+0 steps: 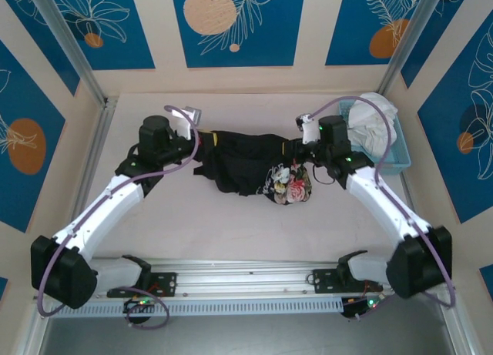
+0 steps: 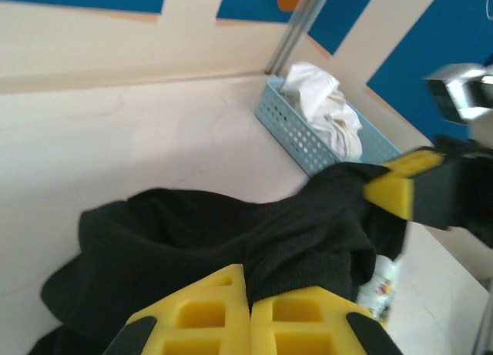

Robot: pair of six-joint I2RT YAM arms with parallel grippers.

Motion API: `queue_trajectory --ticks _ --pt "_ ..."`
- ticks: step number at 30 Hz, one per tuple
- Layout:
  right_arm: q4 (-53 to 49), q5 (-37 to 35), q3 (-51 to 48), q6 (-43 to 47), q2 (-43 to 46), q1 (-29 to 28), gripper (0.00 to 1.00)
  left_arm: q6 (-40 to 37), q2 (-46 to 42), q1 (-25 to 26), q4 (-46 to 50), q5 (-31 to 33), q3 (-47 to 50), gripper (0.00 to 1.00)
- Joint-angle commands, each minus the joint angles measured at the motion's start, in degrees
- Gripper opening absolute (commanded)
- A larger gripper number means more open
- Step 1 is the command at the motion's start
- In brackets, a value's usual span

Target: Fold the inside-out t-shirt

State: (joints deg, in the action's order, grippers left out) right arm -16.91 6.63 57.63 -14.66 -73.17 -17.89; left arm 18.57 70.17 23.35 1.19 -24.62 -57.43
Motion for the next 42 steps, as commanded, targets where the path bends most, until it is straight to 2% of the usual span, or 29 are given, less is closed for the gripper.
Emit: queue_trajectory --ticks 1,4,8,12,17,20,23,26,30,34,38,42 --pt "-8.59 -6.75 2.34 -0.66 -3.09 -0.71 0.18 2.25 0.73 -0.67 -4.50 -5.15 1.39 0.00" --pt "-3.32 -7.77 -0.65 4.82 0.96 -4.28 0.31 2.44 1.27 -0.71 -4.53 -6.44 1.52 0.00" --pt "4.42 -8.90 -4.39 12.73 5.33 -11.46 0.43 2.96 1.46 -0.68 -5.25 -7.25 2.07 0.00" --pt "8.69 -7.62 -4.31 17.47 3.61 -17.15 0.46 3.05 1.42 -0.68 -5.20 -7.56 2.32 0.00" --pt "12.41 -6.88 -0.54 17.34 -3.75 -19.05 0.47 3.14 1.28 -0.71 -5.23 -7.86 2.63 0.00" --pt "13.82 -7.08 2.15 16.69 -8.13 -19.11 0.39 3.08 0.98 -0.71 -5.07 -7.71 2.76 0.00" --pt "12.83 -7.16 4.02 15.91 -9.55 -19.11 0.14 2.71 0.51 -0.72 -4.38 -6.57 2.91 0.00" --pt "11.86 -5.67 2.79 15.31 -6.68 -18.94 0.00 2.44 0.23 -0.68 -3.49 -4.15 3.03 0.00" --pt "10.72 0.59 -1.14 12.53 -0.56 -15.98 0.00 2.18 0.27 -0.77 0.14 4.27 2.46 0.00" --pt "12.97 12.11 -3.91 7.13 3.68 -10.77 0.00 1.79 1.11 -0.73 3.57 12.22 1.74 0.00" --pt "16.87 21.10 -3.46 0.38 3.12 -8.08 0.00 0.87 2.37 -0.68 5.84 15.06 1.18 0.00" --pt "21.07 25.60 -2.36 -5.25 0.29 -7.62 0.00 0.05 3.00 -0.66 7.74 15.59 1.27 0.04"
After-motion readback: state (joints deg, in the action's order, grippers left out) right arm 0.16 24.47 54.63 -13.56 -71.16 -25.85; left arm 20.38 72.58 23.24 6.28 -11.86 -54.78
